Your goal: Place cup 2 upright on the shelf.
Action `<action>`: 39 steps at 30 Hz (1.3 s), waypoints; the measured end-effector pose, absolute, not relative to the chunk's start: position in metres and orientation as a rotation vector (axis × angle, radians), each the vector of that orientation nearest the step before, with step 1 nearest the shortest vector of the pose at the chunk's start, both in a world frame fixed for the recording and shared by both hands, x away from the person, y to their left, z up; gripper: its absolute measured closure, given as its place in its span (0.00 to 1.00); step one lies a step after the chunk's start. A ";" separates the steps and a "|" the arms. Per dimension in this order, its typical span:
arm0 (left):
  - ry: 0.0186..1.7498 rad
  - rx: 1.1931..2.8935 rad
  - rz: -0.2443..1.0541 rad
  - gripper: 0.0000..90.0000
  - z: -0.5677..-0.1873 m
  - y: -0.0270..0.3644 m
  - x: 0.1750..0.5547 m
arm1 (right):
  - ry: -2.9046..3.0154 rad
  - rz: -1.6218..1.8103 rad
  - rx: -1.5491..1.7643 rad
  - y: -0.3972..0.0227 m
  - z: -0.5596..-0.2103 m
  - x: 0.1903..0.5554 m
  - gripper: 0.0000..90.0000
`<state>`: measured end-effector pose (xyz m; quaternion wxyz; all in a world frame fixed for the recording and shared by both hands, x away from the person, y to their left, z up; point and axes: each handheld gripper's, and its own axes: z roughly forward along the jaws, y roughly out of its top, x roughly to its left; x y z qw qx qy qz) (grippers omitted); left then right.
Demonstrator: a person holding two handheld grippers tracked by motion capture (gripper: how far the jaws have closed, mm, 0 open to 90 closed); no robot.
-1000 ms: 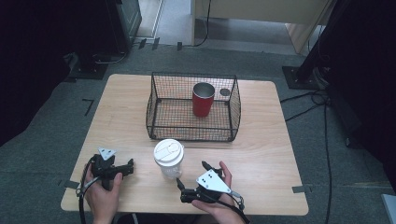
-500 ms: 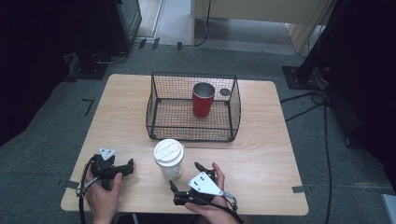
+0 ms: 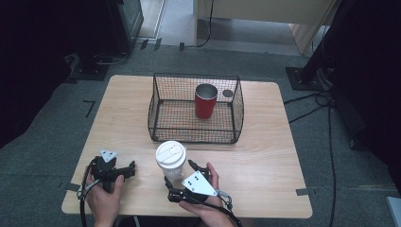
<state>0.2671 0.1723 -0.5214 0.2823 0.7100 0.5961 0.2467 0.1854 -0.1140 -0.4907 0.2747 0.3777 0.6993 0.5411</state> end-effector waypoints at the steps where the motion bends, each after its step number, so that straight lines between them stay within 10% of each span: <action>1: 1.596 1.902 0.661 0.00 -0.521 0.172 0.267 | 1.876 1.460 1.020 -0.113 -0.490 0.186 0.12; 39: 1.595 1.902 0.662 0.00 -0.521 0.172 0.267 | 1.733 1.517 0.945 -0.096 -0.453 0.207 0.18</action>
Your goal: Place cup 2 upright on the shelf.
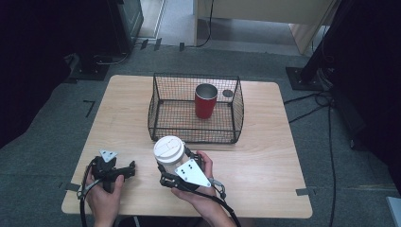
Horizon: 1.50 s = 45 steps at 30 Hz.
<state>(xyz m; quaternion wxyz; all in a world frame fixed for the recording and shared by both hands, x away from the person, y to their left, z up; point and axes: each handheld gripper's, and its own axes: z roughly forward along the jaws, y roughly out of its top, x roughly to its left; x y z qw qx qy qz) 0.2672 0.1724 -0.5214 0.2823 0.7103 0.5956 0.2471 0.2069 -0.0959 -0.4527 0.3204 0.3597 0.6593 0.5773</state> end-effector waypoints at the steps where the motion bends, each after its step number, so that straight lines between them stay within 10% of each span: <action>1: 1.596 1.901 0.661 0.00 -0.521 0.172 0.267 | 1.729 1.521 0.940 -0.096 -0.451 0.207 0.18; 45: 1.598 1.902 0.659 0.00 -0.521 0.172 0.267 | 1.591 1.524 0.870 -0.102 -0.377 0.249 0.18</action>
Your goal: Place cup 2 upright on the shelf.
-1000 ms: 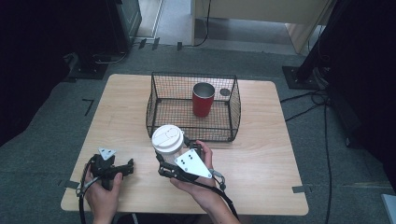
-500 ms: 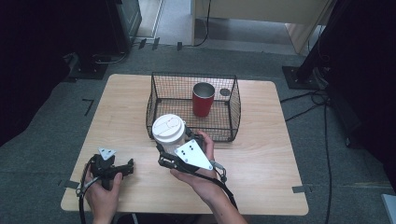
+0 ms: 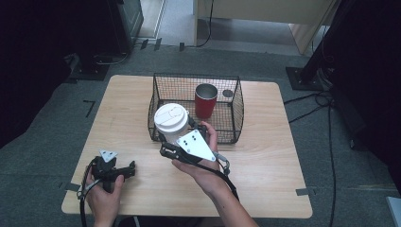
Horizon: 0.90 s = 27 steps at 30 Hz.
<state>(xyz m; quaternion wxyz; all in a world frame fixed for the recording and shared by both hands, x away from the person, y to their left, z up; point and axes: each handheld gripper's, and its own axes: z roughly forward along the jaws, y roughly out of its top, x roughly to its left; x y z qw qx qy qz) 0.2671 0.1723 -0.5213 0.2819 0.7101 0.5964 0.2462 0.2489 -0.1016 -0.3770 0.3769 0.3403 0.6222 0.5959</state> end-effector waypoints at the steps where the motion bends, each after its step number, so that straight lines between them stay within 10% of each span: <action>1: 1.598 1.903 0.659 0.00 -0.521 0.172 0.267 | 1.589 1.524 0.874 -0.101 -0.376 0.250 0.18; 27: 1.598 1.903 0.658 0.00 -0.521 0.172 0.267 | 1.537 1.515 0.893 -0.094 -0.354 0.282 0.18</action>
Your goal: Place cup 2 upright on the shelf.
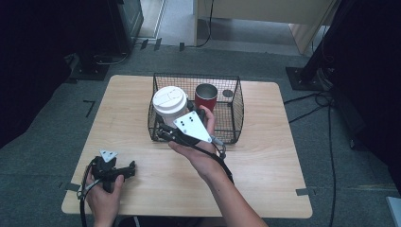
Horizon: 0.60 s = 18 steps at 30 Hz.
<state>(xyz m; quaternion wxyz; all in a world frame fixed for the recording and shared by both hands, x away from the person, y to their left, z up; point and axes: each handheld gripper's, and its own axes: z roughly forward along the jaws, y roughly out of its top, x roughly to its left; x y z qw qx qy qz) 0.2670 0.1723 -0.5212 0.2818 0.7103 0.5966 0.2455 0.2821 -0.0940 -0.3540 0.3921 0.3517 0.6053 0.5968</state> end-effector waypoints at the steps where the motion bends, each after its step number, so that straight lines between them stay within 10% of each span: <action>1: 1.598 1.903 0.658 0.00 -0.521 0.172 0.267 | 1.534 1.515 0.896 -0.094 -0.353 0.283 0.18; 18: 1.598 1.900 0.659 0.00 -0.521 0.172 0.267 | 1.512 1.481 0.952 -0.095 -0.353 0.309 0.18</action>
